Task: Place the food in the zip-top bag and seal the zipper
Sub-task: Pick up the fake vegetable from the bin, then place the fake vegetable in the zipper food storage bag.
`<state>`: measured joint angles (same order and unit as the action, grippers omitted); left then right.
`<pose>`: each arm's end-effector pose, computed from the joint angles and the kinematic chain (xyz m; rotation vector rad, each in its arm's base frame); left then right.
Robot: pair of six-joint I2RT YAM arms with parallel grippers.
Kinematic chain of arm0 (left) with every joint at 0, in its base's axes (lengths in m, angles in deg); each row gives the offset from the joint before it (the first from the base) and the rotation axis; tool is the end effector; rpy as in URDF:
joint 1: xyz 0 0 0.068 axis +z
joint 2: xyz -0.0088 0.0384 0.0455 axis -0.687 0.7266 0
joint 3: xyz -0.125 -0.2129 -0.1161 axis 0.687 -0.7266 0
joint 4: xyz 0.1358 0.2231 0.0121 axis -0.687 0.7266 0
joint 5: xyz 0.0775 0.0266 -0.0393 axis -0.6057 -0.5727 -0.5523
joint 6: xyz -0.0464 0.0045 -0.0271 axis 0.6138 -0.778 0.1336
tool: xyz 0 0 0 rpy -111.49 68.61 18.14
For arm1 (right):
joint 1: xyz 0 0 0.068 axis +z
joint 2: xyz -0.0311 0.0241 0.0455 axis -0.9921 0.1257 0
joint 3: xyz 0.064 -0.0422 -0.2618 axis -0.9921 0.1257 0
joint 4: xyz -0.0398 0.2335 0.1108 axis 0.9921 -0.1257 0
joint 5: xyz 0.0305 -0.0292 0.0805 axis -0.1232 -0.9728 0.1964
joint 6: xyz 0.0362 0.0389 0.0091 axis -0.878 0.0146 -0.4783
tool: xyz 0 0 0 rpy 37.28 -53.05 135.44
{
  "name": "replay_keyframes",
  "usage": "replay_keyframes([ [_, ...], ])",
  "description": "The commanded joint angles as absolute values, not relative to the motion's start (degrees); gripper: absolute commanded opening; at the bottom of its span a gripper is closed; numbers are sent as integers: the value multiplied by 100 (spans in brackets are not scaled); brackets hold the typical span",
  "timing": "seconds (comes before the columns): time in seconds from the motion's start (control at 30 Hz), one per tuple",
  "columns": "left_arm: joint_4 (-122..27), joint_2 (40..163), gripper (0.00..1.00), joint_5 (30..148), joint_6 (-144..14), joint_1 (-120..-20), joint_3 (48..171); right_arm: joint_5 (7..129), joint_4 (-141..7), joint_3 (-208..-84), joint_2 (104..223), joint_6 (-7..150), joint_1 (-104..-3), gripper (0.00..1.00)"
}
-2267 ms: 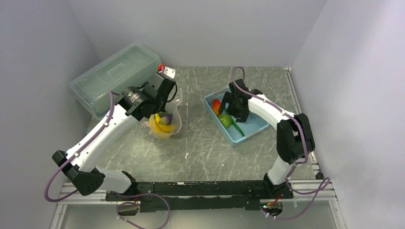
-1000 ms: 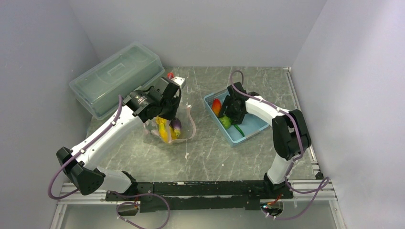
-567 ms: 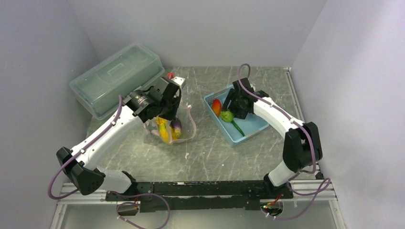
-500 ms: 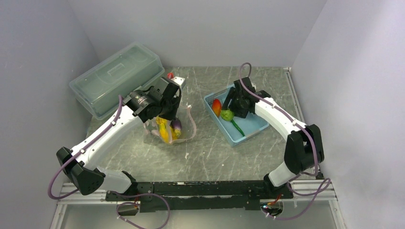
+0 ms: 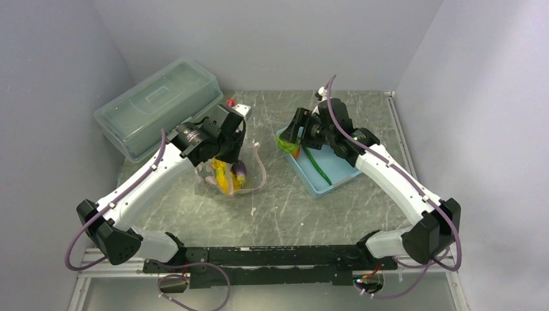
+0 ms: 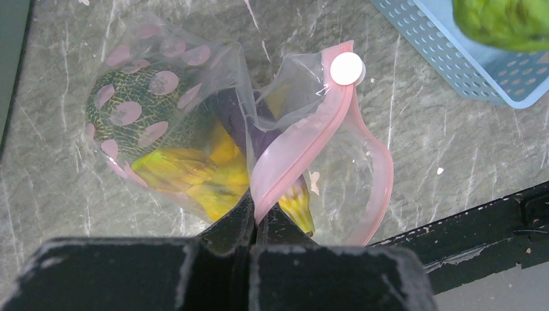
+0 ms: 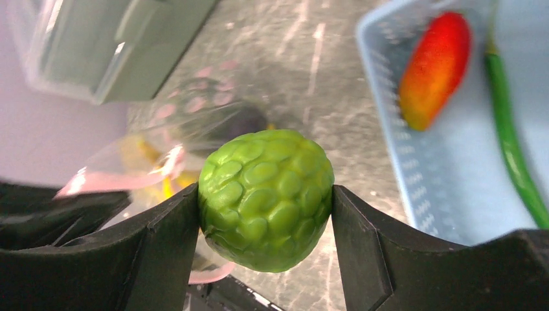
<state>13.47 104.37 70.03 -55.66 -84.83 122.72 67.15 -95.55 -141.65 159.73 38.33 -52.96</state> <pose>0.2064 -0.1732 0.3774 0.3683 2.4372 -0.2427 0.2587 0.1529 0.3431 0.1396 2.2904 0.7890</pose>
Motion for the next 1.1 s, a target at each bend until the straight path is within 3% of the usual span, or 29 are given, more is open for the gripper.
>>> replay_keyframes([
  [0.0,1206,10446,0,7041,-5497,-8497,12477,7192,-8963,-14474,15742,4157,-4980,32],
  [0.5,1307,10535,0,6979,-5515,-8488,12654,7899,-8461,-14484,15685,4427,-4132,30],
  [1.07,1448,10649,0,7052,-5439,-8491,12896,7666,-8157,-14279,16260,4234,-3500,24],
])
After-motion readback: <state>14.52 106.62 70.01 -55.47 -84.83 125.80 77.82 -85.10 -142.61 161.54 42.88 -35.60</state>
